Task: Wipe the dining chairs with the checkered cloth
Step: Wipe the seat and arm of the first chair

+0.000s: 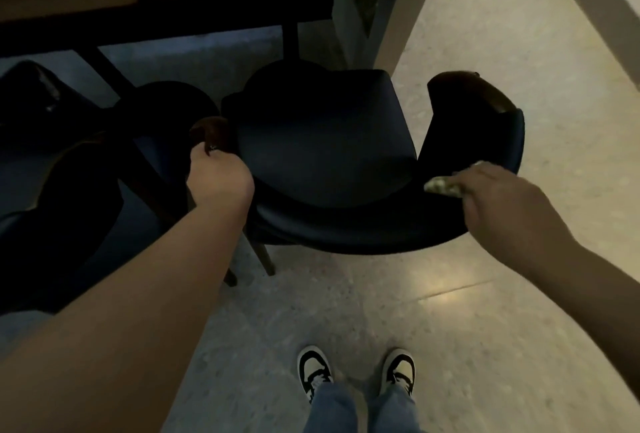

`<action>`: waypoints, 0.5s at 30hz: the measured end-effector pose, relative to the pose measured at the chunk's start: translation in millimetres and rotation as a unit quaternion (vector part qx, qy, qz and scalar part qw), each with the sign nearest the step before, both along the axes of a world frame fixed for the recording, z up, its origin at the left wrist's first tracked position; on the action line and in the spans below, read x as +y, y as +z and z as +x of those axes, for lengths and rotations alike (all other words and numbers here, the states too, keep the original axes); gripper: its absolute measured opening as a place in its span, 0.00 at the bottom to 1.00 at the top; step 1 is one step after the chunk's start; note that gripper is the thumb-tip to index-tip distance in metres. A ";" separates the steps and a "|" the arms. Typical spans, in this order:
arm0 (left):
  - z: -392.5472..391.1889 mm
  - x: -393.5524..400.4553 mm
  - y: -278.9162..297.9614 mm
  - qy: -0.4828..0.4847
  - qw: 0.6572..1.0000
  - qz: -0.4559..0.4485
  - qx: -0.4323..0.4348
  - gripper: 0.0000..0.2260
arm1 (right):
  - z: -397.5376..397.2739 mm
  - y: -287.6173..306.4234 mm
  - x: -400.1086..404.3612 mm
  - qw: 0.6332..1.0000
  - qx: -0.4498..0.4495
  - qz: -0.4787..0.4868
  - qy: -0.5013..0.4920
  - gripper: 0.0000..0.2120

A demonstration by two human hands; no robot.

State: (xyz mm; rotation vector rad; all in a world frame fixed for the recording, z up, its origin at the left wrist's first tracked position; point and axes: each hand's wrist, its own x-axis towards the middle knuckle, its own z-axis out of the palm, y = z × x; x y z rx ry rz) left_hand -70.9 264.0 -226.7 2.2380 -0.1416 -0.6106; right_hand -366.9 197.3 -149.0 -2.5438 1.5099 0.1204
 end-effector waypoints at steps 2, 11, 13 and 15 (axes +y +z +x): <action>0.7 0.3 -0.2 0.005 1.000 -0.007 0.005 0.19 | 22.8 -6.5 6.6 1.000 -0.007 0.014 -0.024 0.17; -0.8 -2.2 5.0 0.031 0.999 0.015 0.005 0.24 | 160.5 -18.6 53.2 0.924 -0.288 0.251 -0.028 0.13; -2.1 -1.1 6.0 0.042 0.999 0.010 -0.001 0.22 | 177.3 -29.2 45.3 0.905 -0.291 0.303 -0.069 0.14; -4.0 -1.7 8.2 0.049 0.999 0.000 0.007 0.23 | 188.6 -37.8 31.6 0.846 -0.332 0.393 -0.141 0.15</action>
